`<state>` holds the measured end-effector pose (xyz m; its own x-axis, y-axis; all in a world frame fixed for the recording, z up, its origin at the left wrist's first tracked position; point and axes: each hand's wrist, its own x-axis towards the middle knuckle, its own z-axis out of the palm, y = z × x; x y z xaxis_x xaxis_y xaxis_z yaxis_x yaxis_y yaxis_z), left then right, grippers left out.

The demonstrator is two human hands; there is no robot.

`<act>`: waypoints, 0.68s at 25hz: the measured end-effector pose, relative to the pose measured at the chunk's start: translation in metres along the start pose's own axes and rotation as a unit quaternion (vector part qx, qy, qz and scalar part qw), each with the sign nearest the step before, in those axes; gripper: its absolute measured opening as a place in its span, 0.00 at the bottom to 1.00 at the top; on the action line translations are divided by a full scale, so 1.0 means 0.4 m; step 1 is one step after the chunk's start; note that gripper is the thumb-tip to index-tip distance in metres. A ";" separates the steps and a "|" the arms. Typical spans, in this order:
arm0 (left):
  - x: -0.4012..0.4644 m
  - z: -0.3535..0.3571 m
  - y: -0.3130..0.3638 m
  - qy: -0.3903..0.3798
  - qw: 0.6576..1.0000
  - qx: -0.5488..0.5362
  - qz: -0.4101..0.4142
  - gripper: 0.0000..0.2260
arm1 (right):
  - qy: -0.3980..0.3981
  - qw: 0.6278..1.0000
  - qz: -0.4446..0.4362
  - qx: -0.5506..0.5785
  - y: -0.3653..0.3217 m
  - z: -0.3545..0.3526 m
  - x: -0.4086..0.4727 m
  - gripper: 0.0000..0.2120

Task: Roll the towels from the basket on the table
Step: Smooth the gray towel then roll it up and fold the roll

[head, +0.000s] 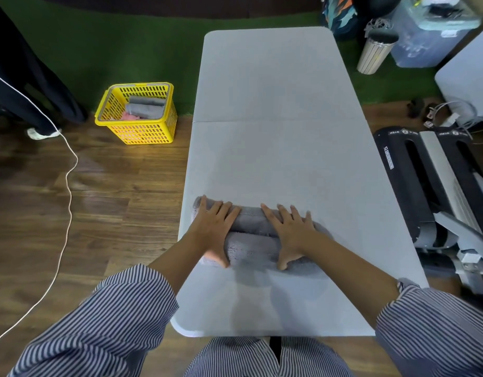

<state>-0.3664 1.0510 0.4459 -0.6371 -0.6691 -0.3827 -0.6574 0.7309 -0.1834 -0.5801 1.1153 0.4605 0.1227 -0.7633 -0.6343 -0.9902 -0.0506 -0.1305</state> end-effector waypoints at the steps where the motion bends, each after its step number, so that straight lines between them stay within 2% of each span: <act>1: -0.003 0.006 0.005 -0.001 1.000 0.004 0.003 0.60 | 0.007 1.000 0.012 -0.019 -0.008 0.010 -0.002 0.69; 3: -0.011 0.012 0.019 0.005 1.000 -0.001 -0.003 0.57 | 0.044 0.998 0.023 -0.046 -0.022 0.031 0.000 0.67; 6: -0.022 0.000 0.028 0.031 0.998 -0.035 -0.033 0.50 | 0.141 0.988 -0.003 -0.060 -0.015 0.029 0.010 0.55; 8: -0.031 -0.009 0.027 0.041 0.994 -0.077 -0.060 0.49 | 0.182 0.979 -0.031 -0.088 0.003 0.008 0.015 0.47; 10: -0.045 -0.002 0.038 0.019 0.990 -0.113 -0.087 0.51 | 0.166 0.979 -0.040 -0.110 0.014 -0.002 0.022 0.47; 12: -0.062 0.020 0.062 -0.015 0.989 -0.108 -0.100 0.54 | 0.104 0.987 -0.028 -0.117 0.011 0.000 0.033 0.55; 14: -0.066 0.029 0.079 -0.030 0.988 -0.098 -0.114 0.57 | 0.084 0.988 -0.033 -0.127 0.004 0.003 0.048 0.59; 17: -0.064 0.016 0.093 -0.020 0.982 -0.108 -0.152 0.53 | 0.109 0.988 -0.049 -0.100 0.003 -0.011 0.057 0.51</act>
<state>-0.3720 1.0964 0.4430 -0.3846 -0.8428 -0.3764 -0.8877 0.4495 -0.0995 -0.5787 1.0953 0.4493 0.2236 -0.8677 -0.4439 -0.9702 -0.2416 -0.0164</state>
